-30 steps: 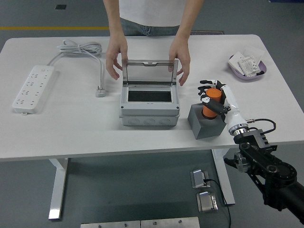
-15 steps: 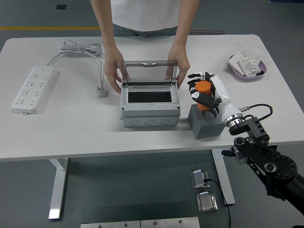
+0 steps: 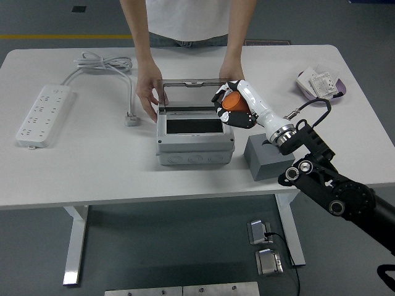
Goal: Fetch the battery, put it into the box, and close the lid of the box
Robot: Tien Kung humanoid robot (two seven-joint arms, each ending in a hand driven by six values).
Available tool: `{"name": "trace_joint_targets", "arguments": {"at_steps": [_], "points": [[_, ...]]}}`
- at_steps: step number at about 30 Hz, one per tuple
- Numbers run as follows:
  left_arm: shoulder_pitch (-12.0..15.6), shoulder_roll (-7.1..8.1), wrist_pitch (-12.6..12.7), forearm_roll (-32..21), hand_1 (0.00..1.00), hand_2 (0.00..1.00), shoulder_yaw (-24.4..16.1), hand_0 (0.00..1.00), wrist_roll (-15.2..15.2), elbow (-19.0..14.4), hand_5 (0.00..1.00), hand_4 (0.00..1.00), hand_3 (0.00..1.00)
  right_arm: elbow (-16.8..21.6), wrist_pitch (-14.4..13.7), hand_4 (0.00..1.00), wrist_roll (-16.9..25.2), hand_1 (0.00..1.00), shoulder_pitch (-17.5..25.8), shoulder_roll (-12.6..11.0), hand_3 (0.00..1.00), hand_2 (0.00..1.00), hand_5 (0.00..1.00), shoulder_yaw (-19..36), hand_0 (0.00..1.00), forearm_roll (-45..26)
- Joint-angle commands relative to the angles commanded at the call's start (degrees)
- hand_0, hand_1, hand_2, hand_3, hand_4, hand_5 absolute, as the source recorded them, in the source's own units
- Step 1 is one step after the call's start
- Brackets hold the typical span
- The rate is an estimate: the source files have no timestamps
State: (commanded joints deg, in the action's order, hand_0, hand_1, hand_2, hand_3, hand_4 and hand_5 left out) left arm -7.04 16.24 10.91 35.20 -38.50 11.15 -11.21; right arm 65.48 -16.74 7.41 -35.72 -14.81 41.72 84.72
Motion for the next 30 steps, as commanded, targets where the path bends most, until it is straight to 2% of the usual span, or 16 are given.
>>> {"name": "trace_joint_targets", "arguments": {"at_steps": [5, 6, 13, 17, 23, 25, 29, 30], "points": [[0.0, 0.2, 0.0, 0.5, 0.697, 0.648, -0.4, 0.629, 0.1, 0.0, 0.105, 0.696, 0.638, -5.4, -0.8, 0.067, 0.5, 0.14, -4.7, 2.3, 0.303, 0.278, 0.002, -5.0, 0.014, -0.1], [-0.1, 0.25, 0.1, 0.6, 0.697, 0.652, -0.5, 0.629, 0.2, 0.0, 0.111, 0.699, 0.637, -6.4, -1.0, 0.076, 0.6, 0.094, -5.5, 2.7, 0.298, 0.277, 0.002, -6.0, 0.002, -0.2], [-0.4, 0.38, 0.0, 1.7, 0.698, 0.653, -1.3, 0.628, 0.5, 0.0, 0.114, 0.7, 0.637, -14.4, -3.1, 0.089, 1.9, 0.093, -11.4, 5.3, 0.294, 0.277, 0.002, -13.2, 0.002, 0.3], [-0.5, 0.45, 0.0, 2.2, 0.698, 0.653, -1.6, 0.628, 0.6, -0.1, 0.114, 0.7, 0.637, -17.6, -4.1, 0.089, 2.3, 0.093, -13.7, 6.6, 0.294, 0.277, 0.002, -16.6, 0.002, -0.4], [-0.7, 0.5, -0.1, 2.6, 0.699, 0.653, -1.9, 0.629, 0.8, -0.1, 0.116, 0.701, 0.637, -20.6, -4.8, 0.098, 2.8, 0.108, -15.3, 8.8, 0.292, 0.279, 0.002, -20.1, 0.002, -3.6], [-0.8, 0.46, -0.1, 2.7, 0.698, 0.654, -1.9, 0.629, 0.8, -0.1, 0.115, 0.701, 0.637, -21.1, -4.7, 0.1, 2.8, 0.14, -15.4, 9.4, 0.288, 0.279, 0.002, -20.8, 0.002, -4.6], [-1.0, 0.39, -0.2, 2.9, 0.698, 0.654, -2.0, 0.629, 0.9, -0.1, 0.115, 0.701, 0.637, -21.9, -2.5, 0.1, 2.1, 0.14, -15.4, 10.4, 0.288, 0.279, 0.002, -20.8, 0.002, -4.9], [-1.0, 0.36, -0.2, 3.0, 0.699, 0.656, -2.0, 0.629, 0.9, -0.1, 0.118, 0.703, 0.637, -22.2, -1.6, 0.101, 1.8, 0.175, -15.4, 10.6, 0.308, 0.291, 0.002, -20.6, 0.031, -4.7]]}}
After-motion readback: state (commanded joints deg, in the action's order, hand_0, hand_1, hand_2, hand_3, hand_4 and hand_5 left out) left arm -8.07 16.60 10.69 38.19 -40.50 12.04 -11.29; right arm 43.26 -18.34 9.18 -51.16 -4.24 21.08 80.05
